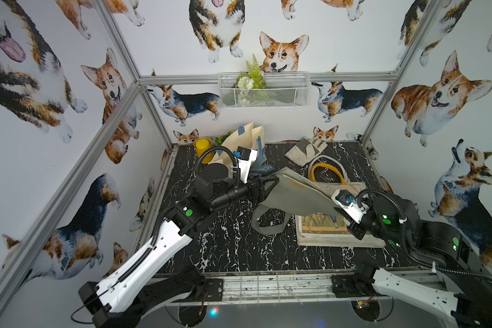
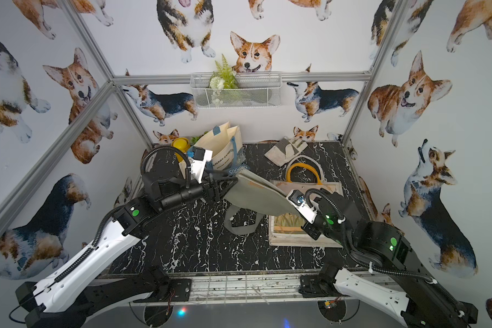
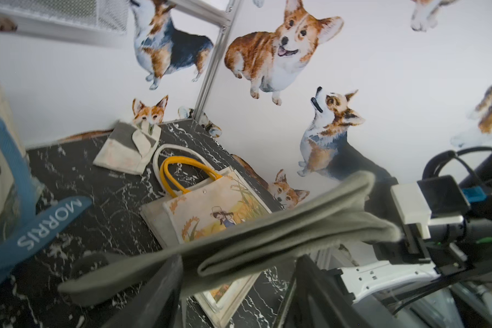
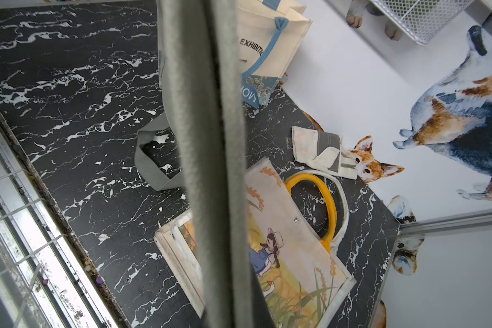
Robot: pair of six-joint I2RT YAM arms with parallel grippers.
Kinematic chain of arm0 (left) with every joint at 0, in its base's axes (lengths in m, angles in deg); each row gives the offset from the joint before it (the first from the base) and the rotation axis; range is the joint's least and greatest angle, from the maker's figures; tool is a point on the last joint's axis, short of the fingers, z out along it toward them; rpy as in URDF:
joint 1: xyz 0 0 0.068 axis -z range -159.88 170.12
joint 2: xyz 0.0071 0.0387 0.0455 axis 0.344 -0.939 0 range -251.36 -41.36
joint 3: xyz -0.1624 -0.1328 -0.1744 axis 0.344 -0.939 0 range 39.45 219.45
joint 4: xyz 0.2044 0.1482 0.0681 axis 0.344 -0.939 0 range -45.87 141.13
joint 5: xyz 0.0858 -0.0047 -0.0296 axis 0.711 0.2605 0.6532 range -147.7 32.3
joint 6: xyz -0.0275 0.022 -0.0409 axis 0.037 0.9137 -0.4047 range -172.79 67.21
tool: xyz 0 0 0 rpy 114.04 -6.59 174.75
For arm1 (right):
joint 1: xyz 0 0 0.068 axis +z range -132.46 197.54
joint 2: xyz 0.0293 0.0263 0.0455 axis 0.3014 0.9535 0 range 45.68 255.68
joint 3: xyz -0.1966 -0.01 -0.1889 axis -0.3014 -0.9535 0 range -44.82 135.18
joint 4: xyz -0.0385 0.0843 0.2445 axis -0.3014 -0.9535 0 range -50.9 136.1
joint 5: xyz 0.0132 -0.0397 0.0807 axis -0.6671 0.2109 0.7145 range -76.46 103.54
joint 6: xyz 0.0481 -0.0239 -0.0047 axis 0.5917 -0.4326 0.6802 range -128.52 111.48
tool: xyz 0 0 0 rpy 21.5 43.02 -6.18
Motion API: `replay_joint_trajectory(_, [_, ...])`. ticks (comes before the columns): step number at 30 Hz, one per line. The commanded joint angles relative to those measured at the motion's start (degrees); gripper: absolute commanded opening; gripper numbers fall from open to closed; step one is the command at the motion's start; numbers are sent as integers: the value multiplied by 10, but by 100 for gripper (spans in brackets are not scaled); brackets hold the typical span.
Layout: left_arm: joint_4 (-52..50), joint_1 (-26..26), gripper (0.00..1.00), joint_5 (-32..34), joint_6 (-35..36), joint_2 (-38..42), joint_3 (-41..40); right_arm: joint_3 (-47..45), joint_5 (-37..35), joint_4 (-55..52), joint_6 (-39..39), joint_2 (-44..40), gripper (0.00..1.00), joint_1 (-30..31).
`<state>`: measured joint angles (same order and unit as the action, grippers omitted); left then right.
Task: Put away the canvas bag
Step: Press the canvas bag.
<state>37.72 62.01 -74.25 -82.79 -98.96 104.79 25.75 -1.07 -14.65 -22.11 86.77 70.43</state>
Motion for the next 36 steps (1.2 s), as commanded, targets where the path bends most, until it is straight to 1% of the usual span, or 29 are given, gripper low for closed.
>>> replay_joint_trajectory(1, [38,-18,67,7,-215,34,-59,9,-16,3,18,7,0,0])
replay_joint_trajectory(4, [117,-18,72,28,-320,71,-130,6,-15,-1,22,8,0,0])
replay_joint_trajectory(5, [125,-18,72,37,-354,80,-146,3,-13,-2,22,8,0,0])
replay_joint_trajectory(7, [134,-19,73,43,-400,86,-159,1,-10,-2,24,6,0,-1])
replay_joint_trajectory(8, [145,-19,77,36,-419,83,-181,0,-9,-2,24,5,0,-1])
replay_joint_trajectory(9, [146,-18,83,30,-429,82,-183,0,-8,-2,23,5,0,-1])
replay_joint_trajectory(11, [125,-19,86,35,-443,87,-184,1,-8,-3,21,7,0,-1])
replay_joint_trajectory(13, [143,-22,89,33,-478,93,-205,1,-7,-7,17,11,0,-1])
replay_joint_trajectory(14, [158,-26,96,26,-500,94,-218,2,-7,-9,16,14,0,-1])
replay_joint_trajectory(15, [167,-32,100,18,-517,94,-226,2,-7,-9,15,16,0,-2])
replay_joint_trajectory(18, [189,-53,100,-12,-583,91,-257,3,-1,-8,10,23,0,-4])
replay_joint_trajectory(21, [236,-53,100,-31,-642,78,-286,3,5,-7,5,32,0,-9])
replay_joint_trajectory(23, [241,-52,100,-36,-664,72,-292,3,11,-6,3,39,0,-14])
replay_joint_trajectory(25, [244,-53,100,-34,-669,68,-293,0,20,-3,1,42,0,-14])
replay_joint_trajectory(27, [257,-52,100,-21,-680,62,-296,-3,30,5,0,40,0,-14])
replay_joint_trajectory(29, [276,-50,100,-2,-694,54,-298,-9,38,13,-3,35,0,-14])
replay_joint_trajectory(31, [269,-44,100,23,-696,53,-296,-14,51,20,-5,31,0,-14])
replay_joint_trajectory(33, [257,-24,100,61,-694,53,-298,-17,68,27,-5,27,0,-14])
replay_joint_trajectory(36, [304,2,100,96,-717,42,-322,-20,94,34,-13,24,0,-14])
